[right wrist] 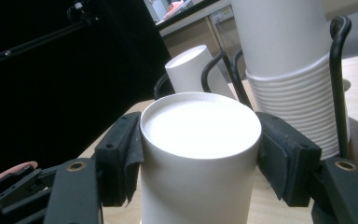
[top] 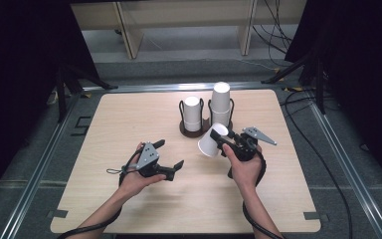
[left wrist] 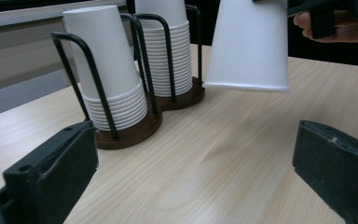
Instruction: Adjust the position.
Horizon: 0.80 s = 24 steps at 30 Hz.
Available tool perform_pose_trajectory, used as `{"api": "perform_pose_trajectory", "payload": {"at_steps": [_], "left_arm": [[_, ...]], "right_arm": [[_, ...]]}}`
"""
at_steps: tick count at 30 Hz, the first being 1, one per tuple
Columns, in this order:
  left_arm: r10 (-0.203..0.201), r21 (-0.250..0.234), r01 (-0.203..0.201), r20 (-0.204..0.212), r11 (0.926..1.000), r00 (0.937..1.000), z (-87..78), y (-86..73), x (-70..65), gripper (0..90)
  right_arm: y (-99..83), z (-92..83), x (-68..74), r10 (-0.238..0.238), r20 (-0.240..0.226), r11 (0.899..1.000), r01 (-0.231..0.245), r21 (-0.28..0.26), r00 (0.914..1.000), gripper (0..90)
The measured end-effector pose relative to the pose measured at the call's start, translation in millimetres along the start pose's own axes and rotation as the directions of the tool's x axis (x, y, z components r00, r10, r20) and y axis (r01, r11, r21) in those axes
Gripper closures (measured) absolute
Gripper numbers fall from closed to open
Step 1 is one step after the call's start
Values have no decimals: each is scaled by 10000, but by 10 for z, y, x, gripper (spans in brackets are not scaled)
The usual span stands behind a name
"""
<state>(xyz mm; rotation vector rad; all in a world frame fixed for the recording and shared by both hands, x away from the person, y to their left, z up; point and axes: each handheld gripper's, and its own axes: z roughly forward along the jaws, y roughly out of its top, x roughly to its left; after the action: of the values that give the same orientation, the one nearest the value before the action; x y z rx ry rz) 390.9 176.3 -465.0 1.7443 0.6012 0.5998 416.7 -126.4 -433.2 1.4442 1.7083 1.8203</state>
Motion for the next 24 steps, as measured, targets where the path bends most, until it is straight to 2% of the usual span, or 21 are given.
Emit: {"api": "perform_pose_trajectory", "payload": {"at_steps": [3,4,5,7,8,11,13,14,16,19,24], "left_arm": [[93,39,-93,106,9999,9999,45,27,-26,0],[77,-117,-75,157,9999,9998,72,31,-40,0],[158,20,-158,196,9999,9997,80,47,-56,0],[215,-69,-213,309,9997,9993,116,59,-82,0],[417,86,-421,443,9991,9982,141,74,-115,0],[561,90,-567,595,9983,9966,190,94,-156,0],[583,100,-591,650,9982,9962,205,103,-165,0],[602,39,-606,683,9982,9958,226,106,-171,0],[615,8,-617,745,9981,9953,260,111,-183,0],[707,49,-713,831,9974,9940,307,125,-201,0],[818,-23,-819,931,9966,9923,378,136,-237,0]], "right_arm": [[-23,18,-45,62,-94,10000,-62,21,9999,354],[-23,18,-45,62,-94,10000,-62,21,9999,354],[-23,17,-44,142,-31,9998,-142,121,9999,354],[-22,20,-60,334,-87,9992,-332,221,9994,354],[-17,18,-50,525,-90,9982,-522,304,9986,354],[-15,22,-71,598,-128,9977,-594,321,9981,354],[-10,25,-63,805,-167,9961,-798,384,9966,354],[-10,29,-76,733,-143,9967,-728,358,9972,355],[-7,35,-77,997,-326,9946,-986,337,9945,354],[5,41,-81,1043,-104,9936,-1037,448,9945,355],[3,60,-84,1077,-241,9935,-1066,410,9939,355]]}}
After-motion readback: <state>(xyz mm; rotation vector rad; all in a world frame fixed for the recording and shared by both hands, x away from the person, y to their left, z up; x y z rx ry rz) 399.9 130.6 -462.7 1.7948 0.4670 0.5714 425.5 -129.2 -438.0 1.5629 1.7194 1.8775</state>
